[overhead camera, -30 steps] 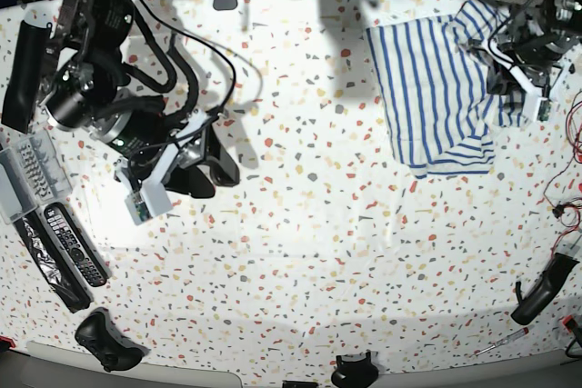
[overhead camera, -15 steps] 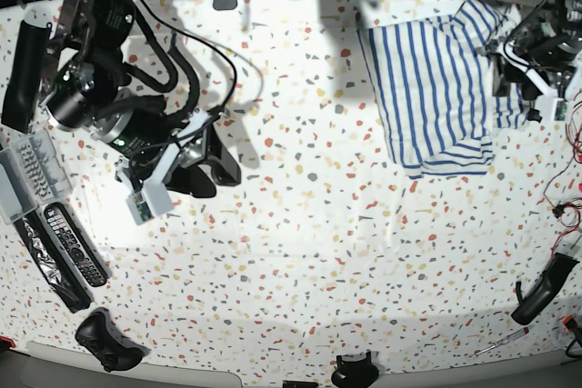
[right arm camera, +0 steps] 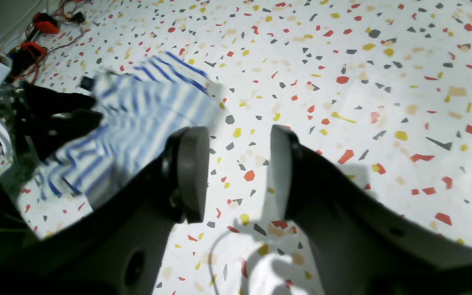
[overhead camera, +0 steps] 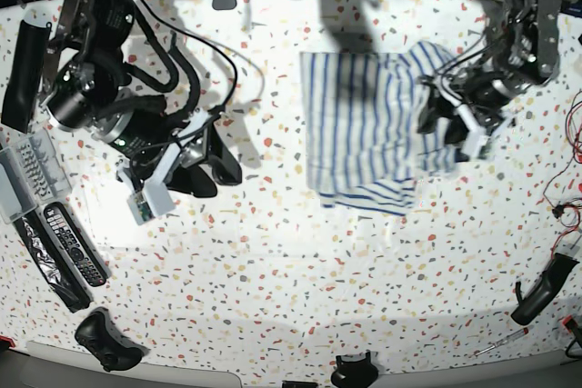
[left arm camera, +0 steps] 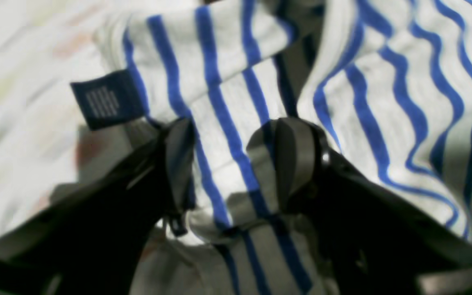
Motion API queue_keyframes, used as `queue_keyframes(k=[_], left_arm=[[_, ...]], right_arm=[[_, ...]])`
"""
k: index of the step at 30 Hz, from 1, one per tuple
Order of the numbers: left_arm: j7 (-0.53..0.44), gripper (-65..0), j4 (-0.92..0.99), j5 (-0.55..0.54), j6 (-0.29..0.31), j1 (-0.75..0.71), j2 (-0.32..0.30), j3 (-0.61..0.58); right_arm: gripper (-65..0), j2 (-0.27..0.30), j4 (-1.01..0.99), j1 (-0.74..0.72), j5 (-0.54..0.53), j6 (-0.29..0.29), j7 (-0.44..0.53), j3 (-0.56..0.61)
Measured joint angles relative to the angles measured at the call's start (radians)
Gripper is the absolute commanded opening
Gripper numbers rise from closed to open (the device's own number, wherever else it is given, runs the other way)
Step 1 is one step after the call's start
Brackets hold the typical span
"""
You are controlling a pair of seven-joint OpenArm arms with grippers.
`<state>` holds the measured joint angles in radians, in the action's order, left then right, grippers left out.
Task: Layout the t-shirt on the table in an organized manner, then fold the t-shirt properly
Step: 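Grasp opposite shirt edges with both grippers and stretch it flat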
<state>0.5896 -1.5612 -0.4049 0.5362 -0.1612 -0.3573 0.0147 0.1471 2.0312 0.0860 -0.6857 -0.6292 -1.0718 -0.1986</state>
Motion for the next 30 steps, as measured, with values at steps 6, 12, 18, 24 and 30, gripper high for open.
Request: queue_keyframes(k=[6, 12, 18, 24, 30], left_arm=[[0.113, -35.6, -0.017, -0.141, 0.003, 0.066, 0.002, -0.055], [0.254, -35.6, -0.206, -0.285, 0.007, 0.058, -0.009, 0.05], [0.332, -36.0, -0.346, -0.348, 0.004, -0.127, -0.015, 0.12], [0.305, -36.0, -0.385, -0.471, 0.063, -0.343, -0.003, 0.117], [0.252, -36.0, -0.378, -0.274, 0.074, -0.386, 0.098, 0.117]], right_arm=[[-50.1, 0.0, -0.133, -0.03, 0.081, -0.006, 0.156, 0.075], [-65.0, 0.0, -0.37, -0.183, 0.154, -0.003, 0.158, 0.285], [-65.0, -0.006, -0.512, -0.24, 0.321, -0.005, 0.136, 0.437], [-65.0, -0.006, -0.53, -0.232, 0.374, -0.003, 0.124, 0.437], [-65.0, -0.006, -0.531, -0.231, 0.371, -0.003, 0.121, 0.43]])
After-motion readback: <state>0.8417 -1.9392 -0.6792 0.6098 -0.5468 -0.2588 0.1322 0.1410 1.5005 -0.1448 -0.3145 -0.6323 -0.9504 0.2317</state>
